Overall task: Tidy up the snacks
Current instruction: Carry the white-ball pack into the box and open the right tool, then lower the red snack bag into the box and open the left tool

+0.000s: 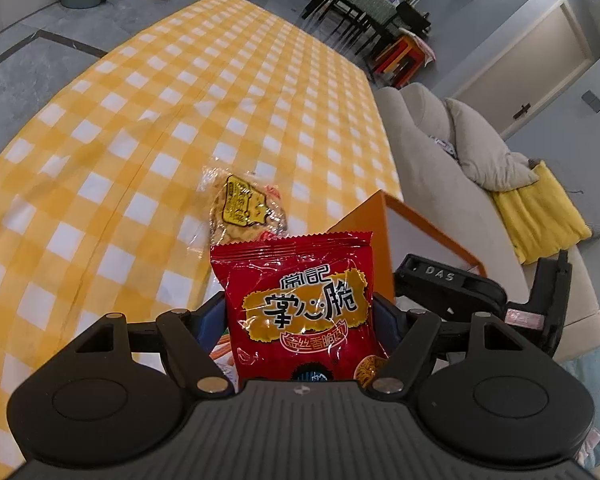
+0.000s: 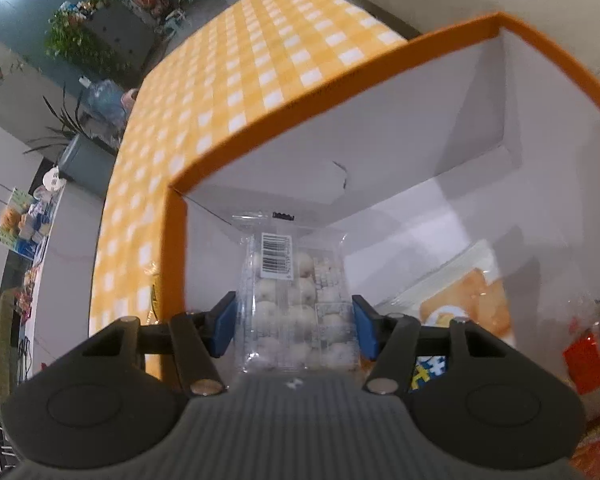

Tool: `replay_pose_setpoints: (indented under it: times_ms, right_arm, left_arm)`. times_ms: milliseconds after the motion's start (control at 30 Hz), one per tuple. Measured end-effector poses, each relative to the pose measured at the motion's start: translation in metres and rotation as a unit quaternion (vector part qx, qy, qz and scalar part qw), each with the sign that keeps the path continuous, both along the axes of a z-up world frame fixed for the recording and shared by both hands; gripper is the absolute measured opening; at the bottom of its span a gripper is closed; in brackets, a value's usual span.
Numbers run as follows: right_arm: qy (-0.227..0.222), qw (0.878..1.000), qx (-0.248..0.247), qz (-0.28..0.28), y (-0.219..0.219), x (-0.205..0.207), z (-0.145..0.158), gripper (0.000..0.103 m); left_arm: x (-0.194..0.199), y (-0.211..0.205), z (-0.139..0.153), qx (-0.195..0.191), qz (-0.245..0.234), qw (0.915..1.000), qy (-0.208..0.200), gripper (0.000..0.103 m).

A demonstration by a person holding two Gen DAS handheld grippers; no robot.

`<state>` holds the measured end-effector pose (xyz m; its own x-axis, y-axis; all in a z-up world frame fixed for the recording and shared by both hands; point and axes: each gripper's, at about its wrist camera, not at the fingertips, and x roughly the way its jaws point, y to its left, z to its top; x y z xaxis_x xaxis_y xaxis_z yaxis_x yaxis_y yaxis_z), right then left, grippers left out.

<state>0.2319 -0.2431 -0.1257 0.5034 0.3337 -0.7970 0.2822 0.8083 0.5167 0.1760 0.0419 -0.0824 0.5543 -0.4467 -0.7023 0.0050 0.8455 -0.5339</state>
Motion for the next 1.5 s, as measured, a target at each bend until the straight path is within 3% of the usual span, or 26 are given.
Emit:
replay_pose_setpoints:
  times_ms: [200,467,833,1000,1167,1500]
  right_arm:
    - [0.006,1.0,0.016,-0.001,-0.009,0.0,-0.003,0.081]
    - [-0.029,0.999,0.021,0.019,-0.02,-0.014,0.023,0.081]
    - [-0.095,0.992,-0.046,0.063,-0.041,-0.054,0.07,0.083]
    - [-0.126,0.987,-0.067,0.077,-0.052,-0.07,0.078,0.083]
    - [-0.144,0.987,-0.028,0.07,-0.073,-0.076,0.074,0.083]
    - [-0.198,0.977,-0.042,0.061,-0.117,-0.097,0.099,0.084]
  left_arm:
    - [0.002,0.004,-0.003,-0.011,0.006,0.9999,0.004,0.084]
    - [-0.005,-0.002,0.006,0.007,-0.002,1.0,-0.001,0.084]
    - [-0.027,-0.023,0.04,0.023,-0.032,0.9989,-0.027,0.084]
    - [-0.032,-0.042,0.053,0.033,-0.051,0.9975,-0.035,0.084]
    - [-0.033,-0.067,0.059,0.05,-0.06,0.9963,-0.037,0.084]
    - [-0.023,-0.113,0.057,0.069,-0.077,0.9944,-0.02,0.084]
